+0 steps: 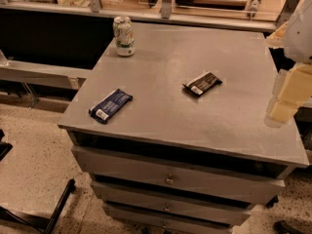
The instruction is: Pick rxbar chocolate
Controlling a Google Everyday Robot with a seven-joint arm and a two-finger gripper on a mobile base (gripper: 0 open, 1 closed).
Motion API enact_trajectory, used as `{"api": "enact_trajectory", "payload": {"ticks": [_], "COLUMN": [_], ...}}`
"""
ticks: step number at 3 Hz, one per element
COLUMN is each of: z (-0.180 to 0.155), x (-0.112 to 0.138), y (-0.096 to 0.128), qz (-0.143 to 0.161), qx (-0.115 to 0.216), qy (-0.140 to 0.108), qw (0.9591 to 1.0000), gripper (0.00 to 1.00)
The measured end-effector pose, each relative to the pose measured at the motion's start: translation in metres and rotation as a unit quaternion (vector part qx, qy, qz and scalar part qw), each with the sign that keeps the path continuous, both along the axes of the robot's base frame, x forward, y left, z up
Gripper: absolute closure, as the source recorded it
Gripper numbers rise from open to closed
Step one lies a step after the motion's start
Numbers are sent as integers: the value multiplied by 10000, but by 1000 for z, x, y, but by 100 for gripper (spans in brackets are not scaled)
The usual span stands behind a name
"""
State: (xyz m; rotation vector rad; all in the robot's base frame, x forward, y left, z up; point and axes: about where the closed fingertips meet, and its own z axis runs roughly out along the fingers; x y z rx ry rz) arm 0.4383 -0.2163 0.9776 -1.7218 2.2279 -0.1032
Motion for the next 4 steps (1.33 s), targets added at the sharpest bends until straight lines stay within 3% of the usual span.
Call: {"api": "enact_trajectory", "payload": {"ticks": [1,2,3,4], "z": [0,1,4,1], "x": [0,18,54,88], "y": [0,-10,-23,-24], "qz": [-1,-98,-376,-751], "qx": [-1,65,255,839], "qy": [-7,-16,-138,-336], "qw": [10000,9999,9989,9931], "gripper": [0,0,0,0]}}
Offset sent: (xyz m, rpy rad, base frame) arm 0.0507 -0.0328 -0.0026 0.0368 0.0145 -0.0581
